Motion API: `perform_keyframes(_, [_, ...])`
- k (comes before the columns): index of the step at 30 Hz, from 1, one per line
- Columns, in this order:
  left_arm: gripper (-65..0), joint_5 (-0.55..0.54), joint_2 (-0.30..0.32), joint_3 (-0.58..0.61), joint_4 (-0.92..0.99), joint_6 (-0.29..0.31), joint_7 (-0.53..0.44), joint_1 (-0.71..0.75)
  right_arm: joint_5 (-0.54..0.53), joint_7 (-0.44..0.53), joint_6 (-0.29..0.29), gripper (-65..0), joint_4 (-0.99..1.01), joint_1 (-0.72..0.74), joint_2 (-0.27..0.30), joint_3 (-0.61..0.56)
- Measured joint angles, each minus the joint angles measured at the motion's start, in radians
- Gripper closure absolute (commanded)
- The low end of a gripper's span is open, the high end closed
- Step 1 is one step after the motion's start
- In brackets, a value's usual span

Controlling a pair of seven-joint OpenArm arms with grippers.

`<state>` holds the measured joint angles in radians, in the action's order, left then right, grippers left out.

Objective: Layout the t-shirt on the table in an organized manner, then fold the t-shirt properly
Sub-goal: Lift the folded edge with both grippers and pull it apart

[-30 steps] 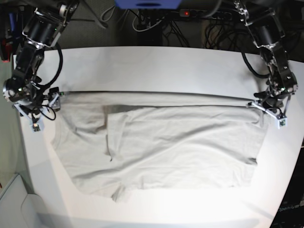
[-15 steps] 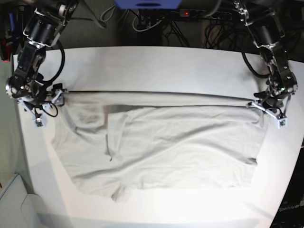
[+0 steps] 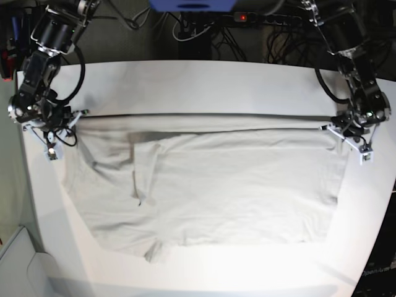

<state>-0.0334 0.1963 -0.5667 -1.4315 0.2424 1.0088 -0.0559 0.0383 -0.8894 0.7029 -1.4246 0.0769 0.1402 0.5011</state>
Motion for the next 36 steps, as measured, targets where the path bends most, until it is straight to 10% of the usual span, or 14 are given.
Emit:
perform_keyframes(16, [0.0,-0.029,-0.014,0.006,-0.315,0.013,0.358,-0.003,-0.002,-0.189,0.004,0.0,-0.316,0.059,0.068,-0.011])
perform_keyframes(36, [0.0,-0.015,-0.018,0.006,-0.201,0.009,0.204,0.149,0.0,-0.18,0.004,0.0,-0.315,-0.184,0.015,-0.005])
